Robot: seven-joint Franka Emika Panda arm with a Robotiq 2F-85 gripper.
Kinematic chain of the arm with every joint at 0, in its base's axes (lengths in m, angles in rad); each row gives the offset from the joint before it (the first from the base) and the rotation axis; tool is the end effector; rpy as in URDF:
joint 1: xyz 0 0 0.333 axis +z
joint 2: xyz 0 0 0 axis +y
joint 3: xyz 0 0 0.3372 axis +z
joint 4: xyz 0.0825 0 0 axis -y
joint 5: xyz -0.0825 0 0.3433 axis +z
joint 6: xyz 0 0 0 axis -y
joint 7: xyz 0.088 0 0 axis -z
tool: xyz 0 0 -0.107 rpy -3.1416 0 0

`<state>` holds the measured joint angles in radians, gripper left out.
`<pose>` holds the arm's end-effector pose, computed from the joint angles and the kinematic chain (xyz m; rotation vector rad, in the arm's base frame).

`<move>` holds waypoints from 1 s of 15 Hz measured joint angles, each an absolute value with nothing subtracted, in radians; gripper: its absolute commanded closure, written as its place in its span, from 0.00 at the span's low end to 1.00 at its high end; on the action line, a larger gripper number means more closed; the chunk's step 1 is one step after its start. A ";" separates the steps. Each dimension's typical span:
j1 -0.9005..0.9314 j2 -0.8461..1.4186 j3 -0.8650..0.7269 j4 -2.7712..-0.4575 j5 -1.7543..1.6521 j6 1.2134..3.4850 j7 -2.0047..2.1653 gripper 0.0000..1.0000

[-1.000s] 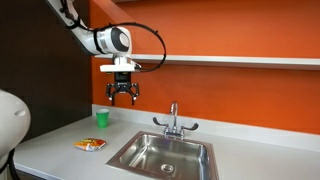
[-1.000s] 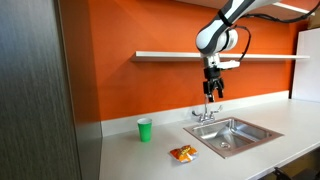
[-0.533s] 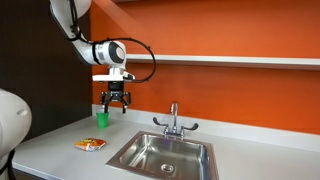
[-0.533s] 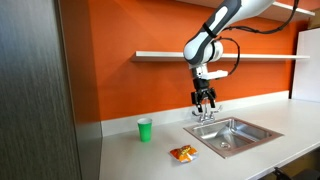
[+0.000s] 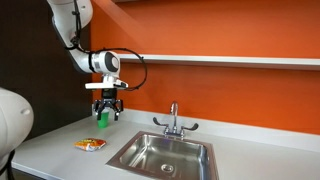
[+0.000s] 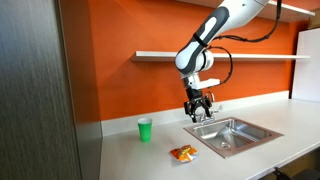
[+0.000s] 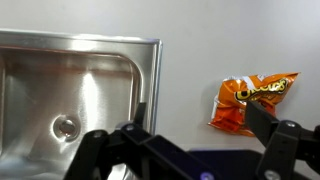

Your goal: Put the snack packet onto the shelf

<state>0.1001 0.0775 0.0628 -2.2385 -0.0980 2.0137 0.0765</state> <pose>0.4637 0.0701 0.3625 2.9903 0.2134 -0.4389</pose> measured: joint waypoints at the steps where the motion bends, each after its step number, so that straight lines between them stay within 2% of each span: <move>1: 0.103 0.086 0.066 -2.239 -0.098 2.014 0.081 0.00; 15: 0.131 0.175 0.092 -2.264 -0.098 2.075 0.078 0.00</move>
